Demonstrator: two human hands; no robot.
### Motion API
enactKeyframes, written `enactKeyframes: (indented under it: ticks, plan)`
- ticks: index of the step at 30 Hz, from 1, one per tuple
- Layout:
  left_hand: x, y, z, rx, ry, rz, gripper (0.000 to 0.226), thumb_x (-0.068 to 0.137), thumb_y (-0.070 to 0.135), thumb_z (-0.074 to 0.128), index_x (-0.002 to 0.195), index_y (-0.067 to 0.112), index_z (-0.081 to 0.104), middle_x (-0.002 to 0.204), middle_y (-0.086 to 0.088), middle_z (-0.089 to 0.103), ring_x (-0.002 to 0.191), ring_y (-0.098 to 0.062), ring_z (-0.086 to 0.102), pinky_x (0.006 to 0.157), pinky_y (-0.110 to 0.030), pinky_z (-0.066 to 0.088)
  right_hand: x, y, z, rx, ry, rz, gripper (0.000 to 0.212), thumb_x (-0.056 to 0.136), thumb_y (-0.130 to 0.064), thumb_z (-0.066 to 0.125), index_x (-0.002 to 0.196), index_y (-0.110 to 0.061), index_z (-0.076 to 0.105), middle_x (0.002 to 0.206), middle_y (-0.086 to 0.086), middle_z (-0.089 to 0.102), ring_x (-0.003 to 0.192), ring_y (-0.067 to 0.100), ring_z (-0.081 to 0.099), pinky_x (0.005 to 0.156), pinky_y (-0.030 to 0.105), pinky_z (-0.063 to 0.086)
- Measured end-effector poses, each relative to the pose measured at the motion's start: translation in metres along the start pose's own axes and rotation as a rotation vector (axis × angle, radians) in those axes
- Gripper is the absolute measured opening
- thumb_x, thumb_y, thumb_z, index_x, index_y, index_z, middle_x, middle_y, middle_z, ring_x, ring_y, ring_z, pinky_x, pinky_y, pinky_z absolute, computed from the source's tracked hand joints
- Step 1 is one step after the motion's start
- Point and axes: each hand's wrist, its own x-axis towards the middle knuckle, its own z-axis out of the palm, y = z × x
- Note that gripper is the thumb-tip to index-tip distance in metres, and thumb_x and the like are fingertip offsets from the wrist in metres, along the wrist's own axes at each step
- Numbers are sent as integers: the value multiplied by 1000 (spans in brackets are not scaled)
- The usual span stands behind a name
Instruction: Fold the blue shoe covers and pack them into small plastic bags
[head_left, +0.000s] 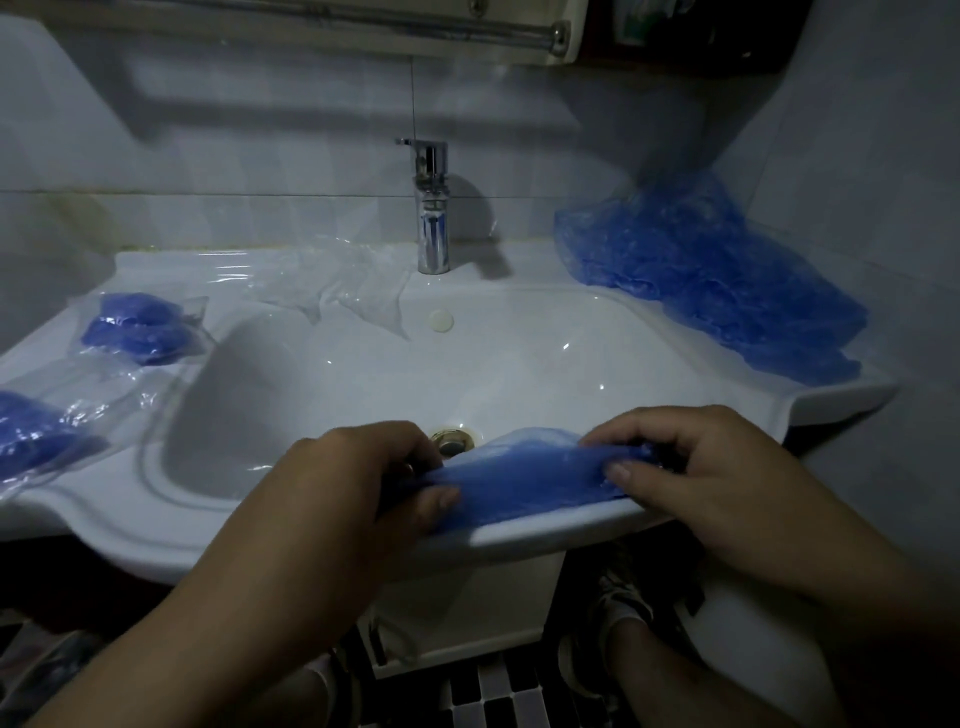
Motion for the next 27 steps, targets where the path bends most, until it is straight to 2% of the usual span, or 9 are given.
enactKeyframes:
  ticks: [4, 8, 11, 15, 18, 20, 24, 26, 27]
  plan:
    - [1, 1, -8, -101, -9, -72, 9, 80, 40, 71, 78, 37, 63, 65, 22, 69, 60, 6, 63, 56, -19, 45, 1, -4, 3, 52, 47, 104, 23, 92, -24, 62, 108, -38, 68, 87, -21, 69, 89, -10, 62, 68, 1, 41]
    - [8, 0, -2, -126, 18, -128, 25, 76, 41, 76, 93, 39, 58, 68, 12, 70, 63, 3, 64, 52, -9, 40, 5, -8, 18, 16, 178, 198, 26, 96, -30, 54, 120, -31, 66, 108, -18, 67, 97, -6, 60, 71, 3, 42]
    - [15, 0, 0, -106, 40, -153, 43, 71, 40, 80, 105, 41, 53, 76, 16, 66, 69, 1, 60, 58, -14, 39, 9, -12, 32, -157, 270, 207, 30, 99, -29, 49, 125, -26, 64, 120, -11, 65, 102, 0, 56, 78, 9, 39]
    - [17, -6, -3, -94, 72, -166, 48, 65, 38, 85, 104, 38, 56, 75, 16, 67, 68, 0, 58, 60, -21, 40, 12, -20, 40, -332, 278, 205, 35, 101, -28, 43, 132, -24, 58, 128, -6, 62, 111, 8, 57, 93, 18, 39]
    - [19, -15, -8, -57, 99, -193, 51, 61, 38, 88, 102, 37, 57, 80, 16, 67, 68, -1, 59, 62, -23, 44, 14, -23, 42, -391, 259, 217, 35, 101, -29, 43, 133, -24, 57, 127, -5, 63, 111, 10, 58, 95, 21, 42]
    - [17, -17, -11, -60, 154, -216, 53, 62, 31, 88, 106, 35, 58, 94, 14, 66, 69, -2, 61, 62, -26, 49, 14, -24, 43, -410, 256, 217, 35, 101, -29, 43, 133, -24, 57, 125, -5, 64, 109, 10, 59, 93, 21, 43]
    - [2, 1, -9, 92, 385, -4, 39, 78, 29, 73, 115, 31, 60, 109, 9, 57, 84, -8, 56, 71, -23, 42, 15, -27, 43, -430, 256, 243, 33, 101, -28, 43, 130, -23, 59, 121, -4, 66, 105, 10, 60, 92, 23, 46]
    - [-8, 22, -2, 83, 326, 135, 29, 86, 42, 59, 112, 31, 64, 108, 12, 60, 90, -11, 59, 79, -26, 44, 15, -29, 43, -444, 238, 250, 31, 101, -27, 43, 125, -23, 61, 116, -4, 67, 100, 11, 61, 90, 25, 49]
    - [-12, 27, 5, 96, 266, 151, 37, 86, 49, 52, 113, 29, 66, 109, 11, 64, 92, -13, 62, 82, -27, 47, 15, -30, 42, -448, 228, 250, 30, 101, -27, 42, 124, -23, 62, 114, -3, 67, 98, 11, 61, 89, 25, 50]
